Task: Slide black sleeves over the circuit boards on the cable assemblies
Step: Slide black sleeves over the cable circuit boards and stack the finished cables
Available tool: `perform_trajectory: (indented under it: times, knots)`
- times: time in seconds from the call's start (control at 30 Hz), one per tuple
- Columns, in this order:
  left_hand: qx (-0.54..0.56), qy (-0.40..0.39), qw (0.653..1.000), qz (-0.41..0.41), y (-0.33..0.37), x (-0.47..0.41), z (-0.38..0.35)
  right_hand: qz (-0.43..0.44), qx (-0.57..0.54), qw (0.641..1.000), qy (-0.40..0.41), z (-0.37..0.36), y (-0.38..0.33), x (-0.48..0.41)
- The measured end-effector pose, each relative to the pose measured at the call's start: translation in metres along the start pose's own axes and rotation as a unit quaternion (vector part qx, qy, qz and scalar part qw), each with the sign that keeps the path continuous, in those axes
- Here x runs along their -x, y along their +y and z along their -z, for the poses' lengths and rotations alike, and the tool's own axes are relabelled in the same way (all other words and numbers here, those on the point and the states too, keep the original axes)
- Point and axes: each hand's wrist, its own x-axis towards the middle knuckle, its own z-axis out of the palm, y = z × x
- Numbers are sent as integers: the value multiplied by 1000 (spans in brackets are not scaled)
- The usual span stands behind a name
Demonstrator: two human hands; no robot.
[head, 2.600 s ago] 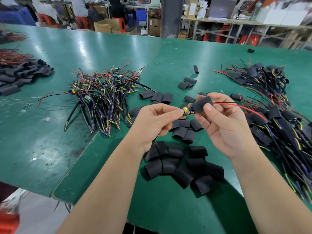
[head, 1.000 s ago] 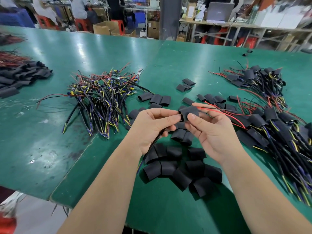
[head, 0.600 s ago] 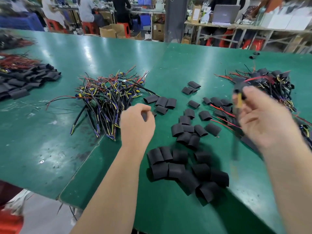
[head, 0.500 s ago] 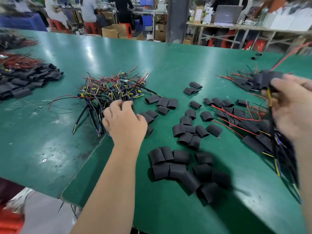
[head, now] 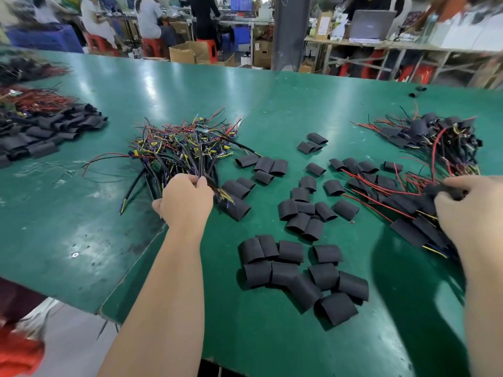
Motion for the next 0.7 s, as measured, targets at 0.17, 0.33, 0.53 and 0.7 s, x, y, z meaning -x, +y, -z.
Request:
perform_trajectory:
  times: [0.17, 0.33, 0.53, 0.7]
  knots:
    - [331, -68, 941, 19, 13, 7, 5, -55, -4, 998, 4, -5, -3, 3]
    - [417, -129, 899, 23, 22, 14, 5, -62, -15, 998, 9, -9, 5, 1]
    - [430, -198, 881, -17, 28, 21, 3, 58, -131, 977, 160, -1, -40, 29]
    - [415, -308, 851, -93, 37, 39, 5, 19, -407, 884, -231, -29, -100, 76]
